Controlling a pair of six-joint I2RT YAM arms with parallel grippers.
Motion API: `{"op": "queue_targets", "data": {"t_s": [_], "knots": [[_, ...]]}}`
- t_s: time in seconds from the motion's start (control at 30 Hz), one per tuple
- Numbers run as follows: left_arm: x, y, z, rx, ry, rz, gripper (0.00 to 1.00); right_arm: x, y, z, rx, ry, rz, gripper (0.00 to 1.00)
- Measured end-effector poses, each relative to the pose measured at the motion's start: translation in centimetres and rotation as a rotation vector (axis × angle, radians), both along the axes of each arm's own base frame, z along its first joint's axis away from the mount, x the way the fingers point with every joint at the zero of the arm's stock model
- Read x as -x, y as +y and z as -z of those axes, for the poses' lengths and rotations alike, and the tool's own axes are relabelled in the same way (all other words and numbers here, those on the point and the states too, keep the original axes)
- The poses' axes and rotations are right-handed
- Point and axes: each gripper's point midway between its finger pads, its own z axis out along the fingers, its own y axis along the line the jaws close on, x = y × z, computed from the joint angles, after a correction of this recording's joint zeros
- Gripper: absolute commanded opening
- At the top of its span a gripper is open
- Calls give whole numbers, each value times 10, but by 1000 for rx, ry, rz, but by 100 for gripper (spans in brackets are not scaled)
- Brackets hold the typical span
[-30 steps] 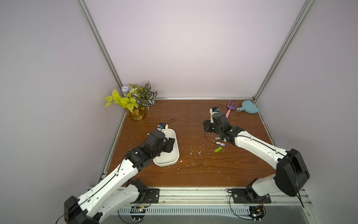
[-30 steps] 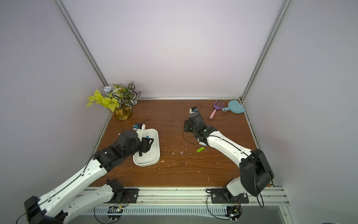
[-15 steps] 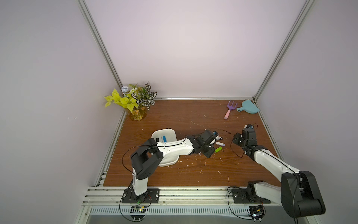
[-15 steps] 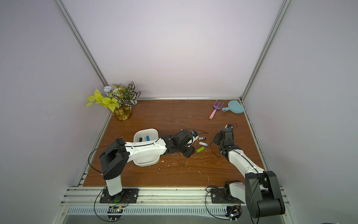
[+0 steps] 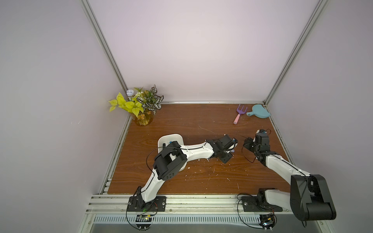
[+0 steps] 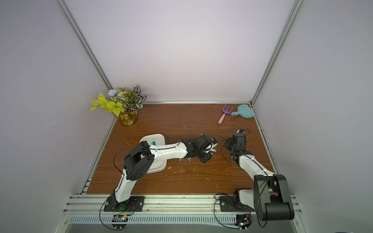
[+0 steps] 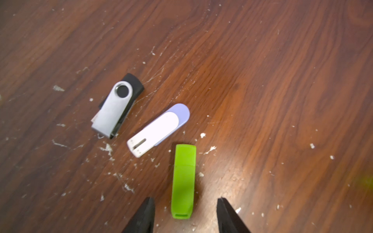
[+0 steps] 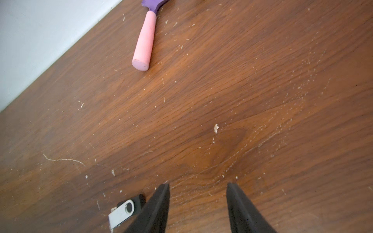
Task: Put the usb flash drive into the storage box
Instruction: Pick up the USB flash from the center of the board.
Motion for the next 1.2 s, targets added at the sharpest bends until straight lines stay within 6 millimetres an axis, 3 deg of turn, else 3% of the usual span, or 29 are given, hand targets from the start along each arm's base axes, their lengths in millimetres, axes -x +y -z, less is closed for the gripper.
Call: {"op": "queue_targets", "data": {"t_s": [0.23, 0.47, 0.67, 0.73, 0.9, 0.97, 1.07, 1.2], "knots": [[1, -7, 19, -73, -33, 1, 40, 0, 0, 0, -7, -1, -4, 52], [-3, -6, 20, -99, -71, -16, 28, -1, 4, 1, -19, -1, -18, 52], [-6, -4, 20, -107, -87, -32, 11, -2, 4, 2, -22, 1, -20, 52], [-7, -4, 19, -108, -90, -38, 0, -2, 5, 3, -24, 3, -22, 52], [-7, -1, 16, -109, -90, -65, 0, -3, 7, 2, -34, -1, -32, 52], [-5, 7, 10, -111, -90, -91, 0, -2, 7, 3, -35, -1, -32, 52], [-2, 33, -22, -91, -112, -179, 0, -3, 7, 5, -36, 4, -34, 52], [-3, 97, -100, 9, -198, -427, 0, -2, 8, 13, -42, 28, -39, 52]]}}
